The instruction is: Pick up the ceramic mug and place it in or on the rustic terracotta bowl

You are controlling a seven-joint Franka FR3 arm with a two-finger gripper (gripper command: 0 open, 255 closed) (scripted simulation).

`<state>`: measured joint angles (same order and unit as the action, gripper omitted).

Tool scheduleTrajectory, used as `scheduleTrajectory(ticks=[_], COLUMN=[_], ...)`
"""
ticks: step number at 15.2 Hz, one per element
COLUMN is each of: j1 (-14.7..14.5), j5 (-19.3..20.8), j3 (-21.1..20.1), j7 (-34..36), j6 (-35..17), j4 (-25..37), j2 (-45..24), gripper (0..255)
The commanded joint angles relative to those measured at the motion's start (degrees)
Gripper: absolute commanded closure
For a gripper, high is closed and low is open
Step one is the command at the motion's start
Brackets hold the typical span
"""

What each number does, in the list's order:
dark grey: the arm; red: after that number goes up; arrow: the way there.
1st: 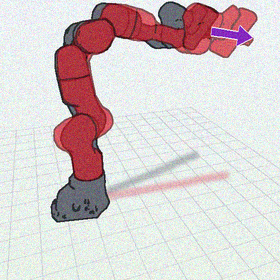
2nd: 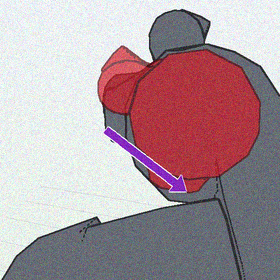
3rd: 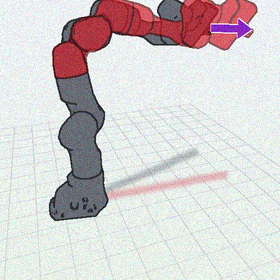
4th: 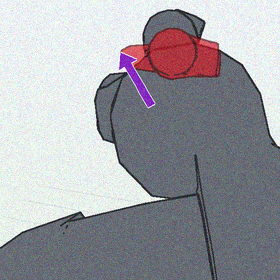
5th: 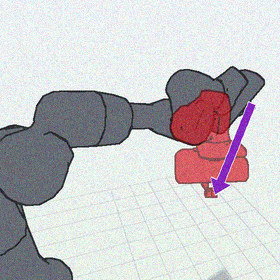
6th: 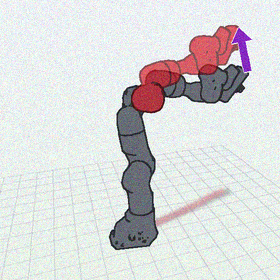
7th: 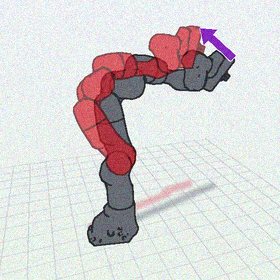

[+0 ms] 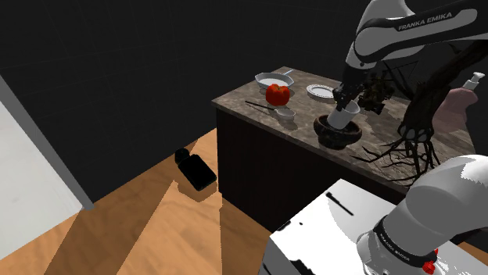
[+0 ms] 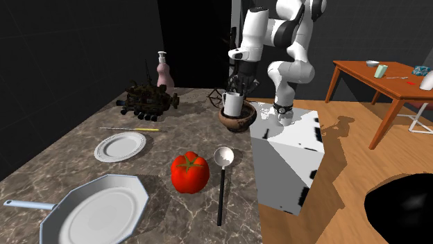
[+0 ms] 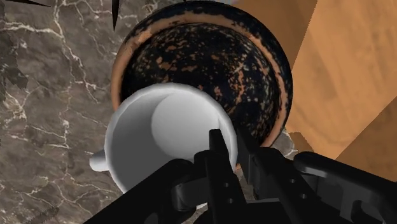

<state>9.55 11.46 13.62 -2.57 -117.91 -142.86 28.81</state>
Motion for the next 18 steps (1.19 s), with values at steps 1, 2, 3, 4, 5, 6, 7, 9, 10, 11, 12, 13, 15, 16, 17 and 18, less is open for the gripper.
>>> scheduleTrajectory(ticks=[1, 2, 3, 4, 5, 6, 7, 9, 10, 11, 12, 13, 15, 16, 17, 18], j1=[0.4, 0.6, 0.5, 0.4, 0.5, 0.4, 0.4, 0.2, 0.1, 0.1, 0.1, 0.1, 0.1, 0.1, 0.1, 0.1], j5=[0.0, 0.2, 0.2, 0.1, 0.1, 0.0, -0.2, -0.7, -0.8, -0.8, -0.8, -0.8, -0.8, -0.8, -0.8, -0.8], j3=[0.5, 0.7, 0.7, 0.6, 0.5, 0.2, -0.2, -0.8, -1.0, -1.0, -1.0, -1.0, -1.0, -1.0, -1.0, -1.0], j7=[-0.2, -0.6, -0.5, -0.3, -0.2, 0.0, 0.0, -0.1, -0.1, -0.1, -0.1, -0.1, -0.1, -0.1, -0.1, -0.1], j6=[2.4, 2.2, 1.9, 2.0, 2.0, 2.1, 4.2, 8.3, 9.9, 9.9, 9.9, 9.9, 9.9, 9.9, 9.9, 9.9], j4=[-0.3, -0.7, -0.6, -0.7, -1.1, -0.9, 0.5, 3.7, 5.0, 5.0, 5.0, 5.0, 5.0, 5.0, 5.0, 5.0], j2=[-0.4, -0.2, -0.5, -0.4, -0.1, -0.1, 0.5, 1.4, 1.7, 1.7, 1.7, 1.7, 1.7, 1.7, 1.7, 1.7], gripper=[0, 0, 0, 0, 0, 0, 0, 0, 0, 0, 0, 0, 0, 0, 0, 0])
